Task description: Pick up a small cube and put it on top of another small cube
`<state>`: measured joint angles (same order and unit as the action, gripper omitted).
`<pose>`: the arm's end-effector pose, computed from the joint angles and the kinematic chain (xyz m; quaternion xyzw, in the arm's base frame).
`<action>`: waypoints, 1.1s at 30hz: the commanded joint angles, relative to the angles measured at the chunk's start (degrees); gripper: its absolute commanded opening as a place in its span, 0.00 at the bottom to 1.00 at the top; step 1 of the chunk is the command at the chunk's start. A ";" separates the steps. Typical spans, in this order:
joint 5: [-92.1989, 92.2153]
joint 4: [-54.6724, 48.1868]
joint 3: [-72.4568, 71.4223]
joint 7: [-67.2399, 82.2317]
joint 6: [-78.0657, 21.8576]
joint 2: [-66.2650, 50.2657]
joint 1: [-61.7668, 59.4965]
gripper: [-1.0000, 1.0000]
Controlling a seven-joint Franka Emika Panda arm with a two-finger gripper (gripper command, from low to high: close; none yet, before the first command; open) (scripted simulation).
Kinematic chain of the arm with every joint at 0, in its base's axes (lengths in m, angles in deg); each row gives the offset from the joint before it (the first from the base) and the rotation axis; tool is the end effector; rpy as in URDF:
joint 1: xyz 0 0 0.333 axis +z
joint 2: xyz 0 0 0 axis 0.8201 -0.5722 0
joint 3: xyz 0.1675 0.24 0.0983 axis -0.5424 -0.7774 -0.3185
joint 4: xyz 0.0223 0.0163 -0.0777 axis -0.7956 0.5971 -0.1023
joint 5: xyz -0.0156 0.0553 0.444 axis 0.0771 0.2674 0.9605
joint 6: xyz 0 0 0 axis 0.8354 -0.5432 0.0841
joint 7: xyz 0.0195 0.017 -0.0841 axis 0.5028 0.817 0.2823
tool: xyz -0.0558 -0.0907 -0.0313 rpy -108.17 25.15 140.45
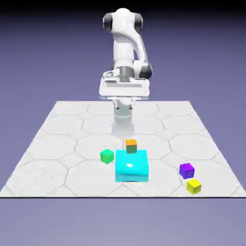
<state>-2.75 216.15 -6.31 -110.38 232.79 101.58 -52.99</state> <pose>0.4477 0.0156 0.4069 -0.8667 0.3206 -0.3528 0.1469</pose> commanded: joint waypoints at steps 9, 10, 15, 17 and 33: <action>9.15 -8.18 -0.87 6.02 5.04 -18.69 10.60 0.50; 10.17 -9.08 -0.97 6.69 5.60 -20.77 11.78 0.50; 15.25 -13.63 -1.45 10.04 8.40 -31.15 17.66 0.50; 17.28 -15.44 -1.64 11.38 9.52 -35.30 20.02 0.50; 26.68 -30.96 -4.84 18.51 18.60 -66.39 30.42 0.50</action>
<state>23.93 185.19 -11.16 -91.88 251.39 35.19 -22.57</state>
